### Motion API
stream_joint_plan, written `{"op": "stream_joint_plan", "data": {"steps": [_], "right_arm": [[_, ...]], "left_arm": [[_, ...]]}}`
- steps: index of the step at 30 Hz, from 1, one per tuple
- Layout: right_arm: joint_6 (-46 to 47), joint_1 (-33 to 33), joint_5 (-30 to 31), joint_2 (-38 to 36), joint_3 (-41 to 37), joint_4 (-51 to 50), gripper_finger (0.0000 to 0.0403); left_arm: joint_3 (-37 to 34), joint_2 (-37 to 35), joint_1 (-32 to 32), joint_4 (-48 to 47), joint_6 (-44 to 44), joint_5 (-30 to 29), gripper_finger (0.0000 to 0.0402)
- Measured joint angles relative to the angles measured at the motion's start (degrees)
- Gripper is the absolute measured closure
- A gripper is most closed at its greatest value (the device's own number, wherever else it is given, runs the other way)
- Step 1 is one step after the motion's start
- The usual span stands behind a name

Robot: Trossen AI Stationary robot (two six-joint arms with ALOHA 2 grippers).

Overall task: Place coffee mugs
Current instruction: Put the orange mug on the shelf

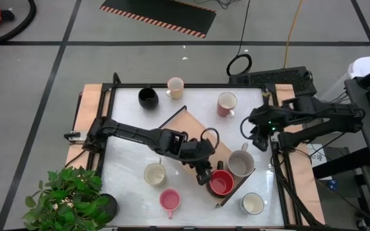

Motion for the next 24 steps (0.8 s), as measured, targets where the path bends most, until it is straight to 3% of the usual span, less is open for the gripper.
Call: {"op": "stream_joint_plan", "data": {"steps": [10,24], "right_arm": [[1.3,0.0,-7.2,0.0,-6.6,6.5,0.0277],[4.4,0.0,-5.3,-3.0,-6.6,6.4,0.0277]], "left_arm": [[0.0,-5.6,1.7,-4.6,-1.0,-8.9,0.0321],[0.0,-10.6,6.2,-12.4,1.6,-9.8,0.0321]]}}
